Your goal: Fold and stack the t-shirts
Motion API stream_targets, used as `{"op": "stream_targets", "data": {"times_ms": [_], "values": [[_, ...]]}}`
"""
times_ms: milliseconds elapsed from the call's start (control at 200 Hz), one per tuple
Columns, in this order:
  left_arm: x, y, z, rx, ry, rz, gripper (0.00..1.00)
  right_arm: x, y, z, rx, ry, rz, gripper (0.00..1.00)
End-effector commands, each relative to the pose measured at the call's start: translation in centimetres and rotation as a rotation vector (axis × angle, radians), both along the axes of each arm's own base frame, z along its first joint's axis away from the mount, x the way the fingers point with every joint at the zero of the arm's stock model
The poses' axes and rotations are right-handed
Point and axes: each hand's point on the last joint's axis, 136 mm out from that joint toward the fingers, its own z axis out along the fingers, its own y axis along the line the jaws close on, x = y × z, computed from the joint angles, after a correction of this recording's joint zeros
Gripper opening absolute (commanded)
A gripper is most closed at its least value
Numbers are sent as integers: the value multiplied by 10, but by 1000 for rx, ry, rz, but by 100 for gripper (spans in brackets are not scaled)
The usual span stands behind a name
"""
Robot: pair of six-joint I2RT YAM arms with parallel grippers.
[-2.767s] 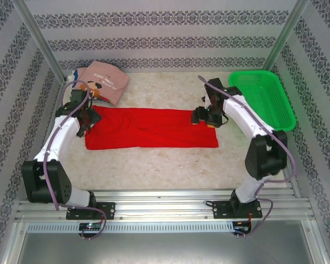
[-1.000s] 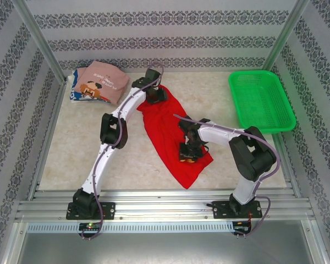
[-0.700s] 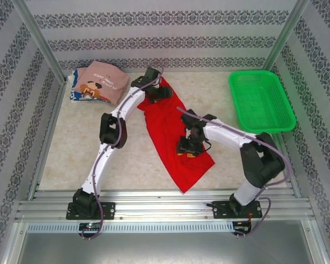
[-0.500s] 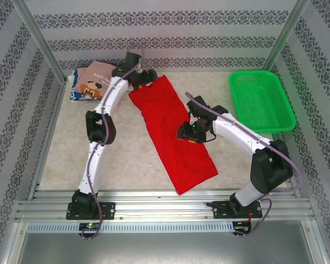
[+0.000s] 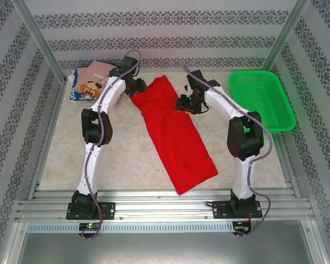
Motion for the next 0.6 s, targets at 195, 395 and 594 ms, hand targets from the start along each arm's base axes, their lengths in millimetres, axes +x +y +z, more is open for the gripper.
{"op": "stream_targets", "data": {"times_ms": [195,395,594], "values": [[-5,-9,-56,23,84,35,47,59,26,6,136,-62,-9,47],[9,-18,-91,-14,98,35,49,84,35,10,191,-85,-38,47],[40,-38,-98,-122,2,25,54,91,33,0,188,-72,-61,47]]}}
